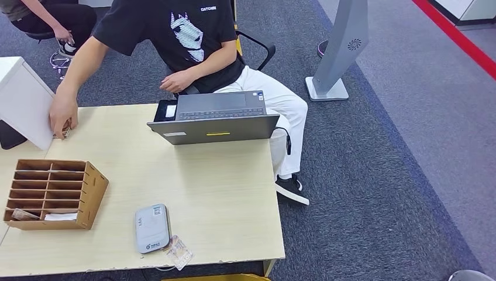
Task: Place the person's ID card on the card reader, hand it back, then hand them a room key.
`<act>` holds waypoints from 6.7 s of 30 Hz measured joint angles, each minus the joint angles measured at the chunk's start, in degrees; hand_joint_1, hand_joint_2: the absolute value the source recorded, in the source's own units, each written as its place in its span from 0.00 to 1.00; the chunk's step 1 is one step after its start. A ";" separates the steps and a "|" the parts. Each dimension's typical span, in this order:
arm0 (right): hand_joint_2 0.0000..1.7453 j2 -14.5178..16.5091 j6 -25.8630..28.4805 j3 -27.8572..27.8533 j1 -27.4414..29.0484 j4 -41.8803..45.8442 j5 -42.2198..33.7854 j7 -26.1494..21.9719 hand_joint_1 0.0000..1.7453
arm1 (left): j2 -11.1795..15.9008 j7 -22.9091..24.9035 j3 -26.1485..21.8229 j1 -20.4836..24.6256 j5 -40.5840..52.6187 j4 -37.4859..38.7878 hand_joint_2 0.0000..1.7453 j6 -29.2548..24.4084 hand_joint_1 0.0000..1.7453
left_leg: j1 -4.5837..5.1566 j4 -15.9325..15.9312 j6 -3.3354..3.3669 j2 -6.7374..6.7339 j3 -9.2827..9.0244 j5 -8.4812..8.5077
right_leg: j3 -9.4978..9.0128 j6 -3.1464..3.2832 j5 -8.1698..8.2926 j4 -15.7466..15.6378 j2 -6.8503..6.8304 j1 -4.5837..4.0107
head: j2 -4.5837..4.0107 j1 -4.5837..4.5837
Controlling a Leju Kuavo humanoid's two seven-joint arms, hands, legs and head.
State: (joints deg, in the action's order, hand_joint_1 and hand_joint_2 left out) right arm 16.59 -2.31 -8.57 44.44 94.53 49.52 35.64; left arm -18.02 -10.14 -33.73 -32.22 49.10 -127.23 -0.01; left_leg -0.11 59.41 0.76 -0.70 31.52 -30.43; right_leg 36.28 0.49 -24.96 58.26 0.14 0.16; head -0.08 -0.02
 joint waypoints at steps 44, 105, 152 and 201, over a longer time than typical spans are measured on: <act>1.00 0.00 -0.97 -0.32 -0.41 0.00 1.17 -0.19 0.00 | -1.72 2.75 -3.97 0.97 1.51 -0.72 1.00 1.51 0.00 | 0.00 0.00 0.00 0.01 0.00 0.00 | -0.01 0.00 0.00 0.00 -0.01 0.00 | -0.01 -0.01; 1.00 0.00 -2.25 -1.39 -1.06 -0.11 2.13 -0.96 0.00 | -1.79 4.67 -4.04 -0.67 -0.86 -0.70 1.00 1.40 0.00 | 0.00 0.00 0.00 0.03 0.00 0.00 | -0.01 -0.01 0.00 0.00 -0.03 0.00 | -0.01 0.00; 1.00 0.00 -2.67 -0.93 -0.98 -0.02 2.22 0.12 0.00 | -1.81 -0.81 -1.48 -4.71 2.73 -8.37 1.00 -8.91 0.00 | 0.01 0.00 0.00 0.03 -0.01 0.00 | 0.00 -0.01 0.00 -0.01 -0.03 0.00 | -0.01 0.00; 1.00 0.00 -1.81 -0.04 -0.36 0.00 1.84 0.59 0.00 | -1.81 -0.74 -0.54 -4.71 4.28 -8.41 1.00 -6.34 0.00 | 0.01 0.00 0.00 0.03 0.00 0.00 | 0.00 -0.01 0.00 -0.01 -0.03 0.00 | 0.00 -0.01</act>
State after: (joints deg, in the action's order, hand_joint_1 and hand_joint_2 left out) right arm 16.59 -4.12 -8.61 44.09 94.53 51.35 36.23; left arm -19.82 -10.87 -34.27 -36.93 53.39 -135.64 -6.35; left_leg -0.10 59.42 0.76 -0.67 31.51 -30.43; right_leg 36.27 0.48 -24.96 58.25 0.11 0.16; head -0.08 -0.02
